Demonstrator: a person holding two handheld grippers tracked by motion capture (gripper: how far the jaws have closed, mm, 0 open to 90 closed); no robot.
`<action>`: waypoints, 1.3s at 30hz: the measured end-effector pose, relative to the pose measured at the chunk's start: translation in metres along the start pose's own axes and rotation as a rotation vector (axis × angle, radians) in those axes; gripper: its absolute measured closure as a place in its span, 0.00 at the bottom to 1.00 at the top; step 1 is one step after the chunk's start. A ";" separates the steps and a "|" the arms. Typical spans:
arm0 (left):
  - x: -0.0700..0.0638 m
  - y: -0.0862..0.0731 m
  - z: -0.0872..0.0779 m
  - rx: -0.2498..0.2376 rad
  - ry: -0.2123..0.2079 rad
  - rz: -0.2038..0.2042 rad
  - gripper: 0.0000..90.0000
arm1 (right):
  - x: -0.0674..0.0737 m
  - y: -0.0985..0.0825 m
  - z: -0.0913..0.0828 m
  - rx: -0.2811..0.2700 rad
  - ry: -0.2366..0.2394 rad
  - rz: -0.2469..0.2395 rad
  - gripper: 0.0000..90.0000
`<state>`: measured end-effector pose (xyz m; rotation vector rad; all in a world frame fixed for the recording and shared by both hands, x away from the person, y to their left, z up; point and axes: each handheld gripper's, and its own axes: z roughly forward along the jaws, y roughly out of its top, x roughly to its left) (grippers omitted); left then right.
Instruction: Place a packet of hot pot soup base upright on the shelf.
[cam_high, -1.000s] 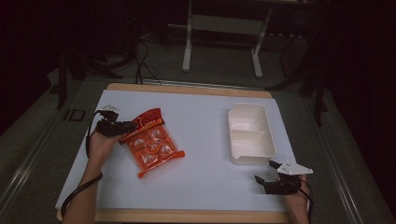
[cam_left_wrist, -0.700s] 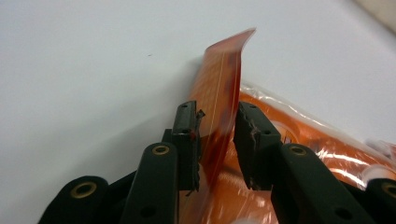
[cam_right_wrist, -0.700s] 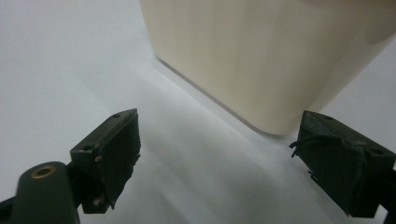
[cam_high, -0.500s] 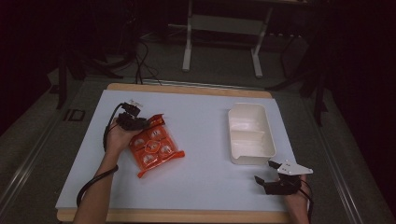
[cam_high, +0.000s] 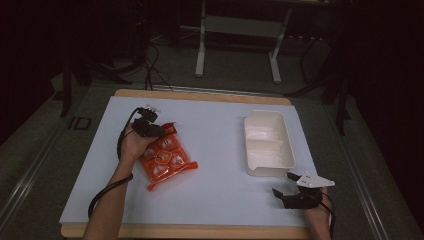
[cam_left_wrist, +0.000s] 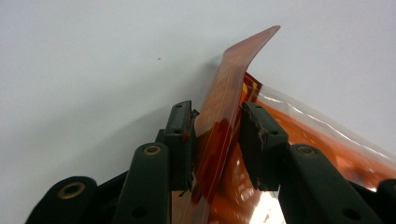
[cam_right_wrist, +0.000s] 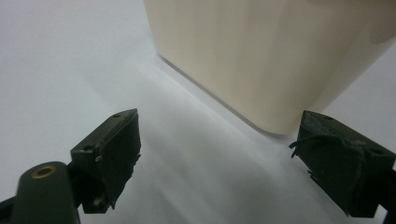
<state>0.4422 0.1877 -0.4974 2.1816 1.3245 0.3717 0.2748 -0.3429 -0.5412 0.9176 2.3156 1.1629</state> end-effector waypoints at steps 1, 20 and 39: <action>-0.001 0.001 0.002 0.004 0.008 -0.001 0.73 | 0.000 0.000 0.000 0.000 0.001 0.000 0.15; 0.007 0.003 0.020 0.056 0.001 -0.041 0.99 | 0.000 0.000 0.000 0.000 0.011 -0.005 0.15; 0.010 0.024 -0.043 -0.040 -0.198 -0.069 1.00 | 0.000 0.000 -0.001 -0.009 0.017 -0.009 0.16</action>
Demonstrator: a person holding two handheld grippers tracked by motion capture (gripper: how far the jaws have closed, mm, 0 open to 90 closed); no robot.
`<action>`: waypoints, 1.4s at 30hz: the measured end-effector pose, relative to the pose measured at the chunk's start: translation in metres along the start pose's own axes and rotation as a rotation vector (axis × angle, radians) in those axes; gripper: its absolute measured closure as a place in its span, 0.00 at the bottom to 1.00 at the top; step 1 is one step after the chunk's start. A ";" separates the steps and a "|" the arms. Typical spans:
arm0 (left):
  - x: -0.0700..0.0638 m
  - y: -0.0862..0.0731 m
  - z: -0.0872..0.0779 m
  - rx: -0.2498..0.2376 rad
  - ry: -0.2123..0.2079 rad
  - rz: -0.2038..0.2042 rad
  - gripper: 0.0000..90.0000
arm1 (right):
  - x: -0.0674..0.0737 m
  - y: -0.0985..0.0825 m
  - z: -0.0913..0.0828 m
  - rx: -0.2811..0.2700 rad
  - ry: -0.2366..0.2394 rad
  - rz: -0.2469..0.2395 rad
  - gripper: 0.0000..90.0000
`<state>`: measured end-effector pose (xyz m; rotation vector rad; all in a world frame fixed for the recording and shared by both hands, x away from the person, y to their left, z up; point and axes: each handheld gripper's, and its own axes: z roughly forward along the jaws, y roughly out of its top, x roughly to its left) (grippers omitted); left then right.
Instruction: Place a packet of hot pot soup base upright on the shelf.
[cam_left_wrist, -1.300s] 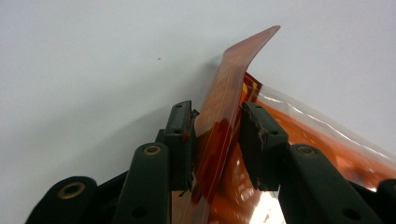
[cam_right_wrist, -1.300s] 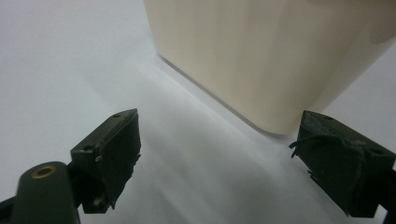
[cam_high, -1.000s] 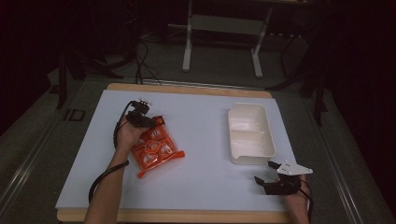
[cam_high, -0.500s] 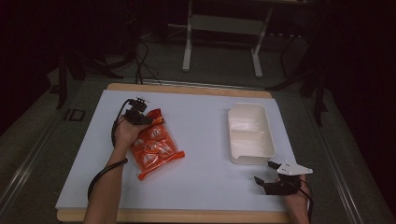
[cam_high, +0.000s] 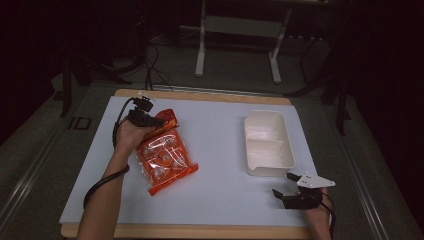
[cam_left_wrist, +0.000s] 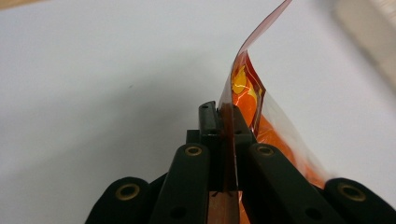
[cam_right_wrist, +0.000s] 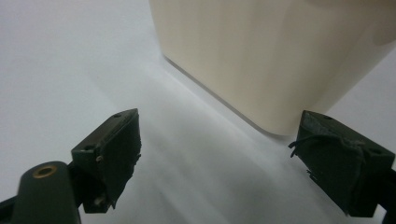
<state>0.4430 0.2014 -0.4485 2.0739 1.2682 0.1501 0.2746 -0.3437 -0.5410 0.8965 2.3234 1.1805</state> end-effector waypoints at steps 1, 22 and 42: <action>0.000 0.000 0.000 0.000 0.000 0.000 1.00 | 0.000 0.000 0.000 0.000 0.000 0.004 0.16; -0.051 0.037 -0.077 -0.148 -0.199 0.002 1.00 | -0.002 -0.001 -0.003 -0.028 0.005 0.021 0.16; -0.094 0.063 -0.073 -0.240 -0.255 0.087 1.00 | -0.003 -0.001 -0.004 -0.043 0.012 0.030 0.16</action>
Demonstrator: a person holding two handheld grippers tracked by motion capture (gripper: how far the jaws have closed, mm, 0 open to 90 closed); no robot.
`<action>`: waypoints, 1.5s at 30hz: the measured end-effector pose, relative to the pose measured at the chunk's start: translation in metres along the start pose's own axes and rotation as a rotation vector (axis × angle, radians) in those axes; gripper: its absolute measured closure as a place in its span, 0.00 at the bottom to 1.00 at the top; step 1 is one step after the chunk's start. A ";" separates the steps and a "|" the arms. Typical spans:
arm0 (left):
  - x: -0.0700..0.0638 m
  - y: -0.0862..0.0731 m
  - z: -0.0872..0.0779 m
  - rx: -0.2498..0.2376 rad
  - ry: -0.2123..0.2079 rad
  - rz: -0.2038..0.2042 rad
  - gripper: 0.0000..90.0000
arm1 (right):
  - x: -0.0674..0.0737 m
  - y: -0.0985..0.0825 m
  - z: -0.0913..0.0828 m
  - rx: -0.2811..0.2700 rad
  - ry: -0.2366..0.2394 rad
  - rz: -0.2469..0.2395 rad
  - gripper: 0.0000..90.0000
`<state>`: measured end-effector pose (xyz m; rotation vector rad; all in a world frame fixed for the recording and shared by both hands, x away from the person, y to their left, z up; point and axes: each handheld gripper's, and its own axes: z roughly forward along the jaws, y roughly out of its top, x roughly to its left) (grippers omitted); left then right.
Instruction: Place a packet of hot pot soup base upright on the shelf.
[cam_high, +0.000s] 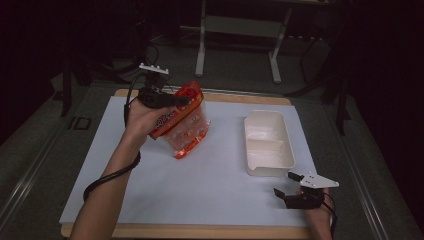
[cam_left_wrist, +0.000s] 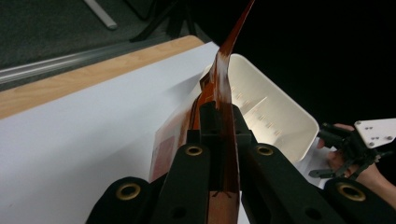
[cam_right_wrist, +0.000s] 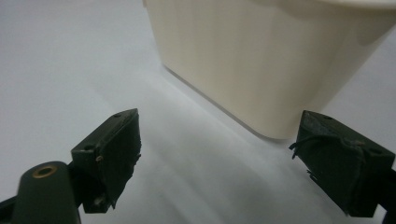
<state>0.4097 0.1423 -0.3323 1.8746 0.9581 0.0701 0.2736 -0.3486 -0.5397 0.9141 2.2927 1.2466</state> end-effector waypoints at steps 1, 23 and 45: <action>-0.001 0.001 0.001 -0.005 0.000 0.002 1.00 | 0.000 0.000 0.000 0.001 0.000 -0.001 0.16; -0.025 0.028 0.024 -0.046 -0.032 0.037 1.00 | -0.001 0.000 -0.001 -0.013 0.008 0.012 0.16; -0.043 0.046 0.042 -0.064 -0.057 0.085 1.00 | -0.002 -0.001 -0.002 -0.021 0.015 0.013 0.16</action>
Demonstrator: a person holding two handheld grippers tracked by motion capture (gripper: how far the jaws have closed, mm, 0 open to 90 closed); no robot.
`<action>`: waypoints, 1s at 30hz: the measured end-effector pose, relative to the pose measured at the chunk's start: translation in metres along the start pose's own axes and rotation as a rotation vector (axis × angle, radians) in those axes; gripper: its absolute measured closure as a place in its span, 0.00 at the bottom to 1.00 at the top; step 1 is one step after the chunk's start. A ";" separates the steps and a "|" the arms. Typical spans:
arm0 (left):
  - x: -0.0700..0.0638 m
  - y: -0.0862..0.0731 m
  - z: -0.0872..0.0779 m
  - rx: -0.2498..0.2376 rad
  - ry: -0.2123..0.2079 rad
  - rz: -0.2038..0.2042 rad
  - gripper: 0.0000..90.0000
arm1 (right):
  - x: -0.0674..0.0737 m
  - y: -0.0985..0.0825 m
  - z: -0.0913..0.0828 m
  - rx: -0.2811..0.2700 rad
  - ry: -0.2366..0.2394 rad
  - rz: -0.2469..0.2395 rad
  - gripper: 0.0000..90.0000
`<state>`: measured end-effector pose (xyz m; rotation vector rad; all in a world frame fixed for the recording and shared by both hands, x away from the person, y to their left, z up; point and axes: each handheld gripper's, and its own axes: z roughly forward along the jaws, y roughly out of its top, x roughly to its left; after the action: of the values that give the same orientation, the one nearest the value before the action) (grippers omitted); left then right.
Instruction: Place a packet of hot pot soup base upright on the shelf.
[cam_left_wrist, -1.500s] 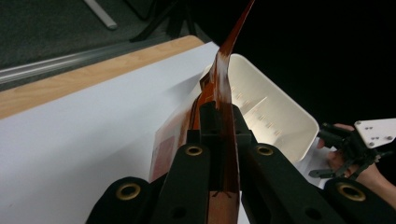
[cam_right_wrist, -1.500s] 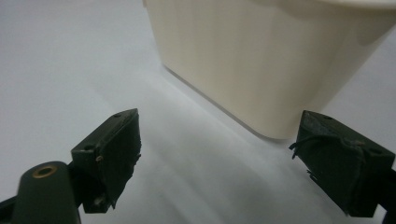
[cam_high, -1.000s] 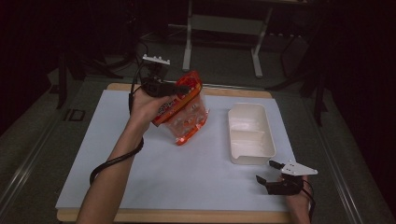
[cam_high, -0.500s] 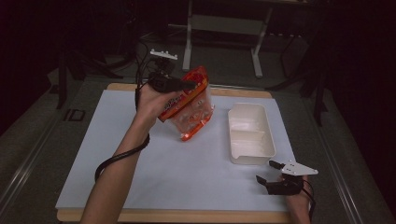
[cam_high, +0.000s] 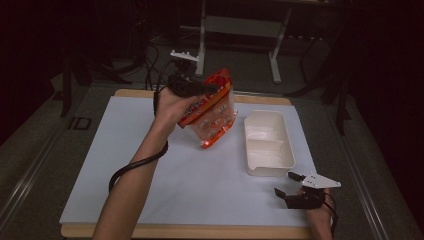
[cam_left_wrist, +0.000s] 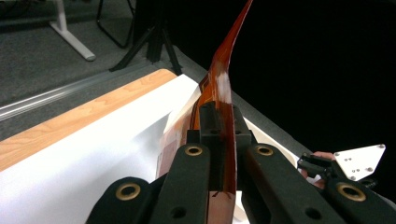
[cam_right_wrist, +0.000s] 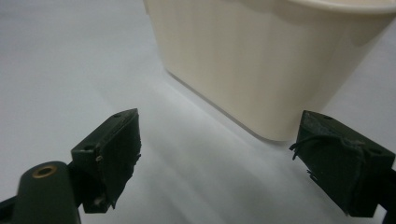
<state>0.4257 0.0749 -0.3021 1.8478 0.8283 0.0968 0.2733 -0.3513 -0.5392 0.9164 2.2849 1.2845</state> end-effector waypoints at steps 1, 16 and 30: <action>0.000 0.000 0.001 0.000 -0.003 0.002 1.00 | 0.000 0.000 0.000 0.000 0.000 0.000 0.16; -0.010 0.011 0.014 -0.011 -0.021 0.024 1.00 | 0.000 0.000 0.000 -0.002 0.002 -0.002 0.16; -0.016 0.018 0.026 -0.016 -0.032 0.027 1.00 | -0.001 0.000 -0.001 -0.011 0.007 0.003 0.16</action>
<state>0.4334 0.0416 -0.2931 1.8411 0.7792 0.0907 0.2730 -0.3527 -0.5390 0.9135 2.2799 1.3023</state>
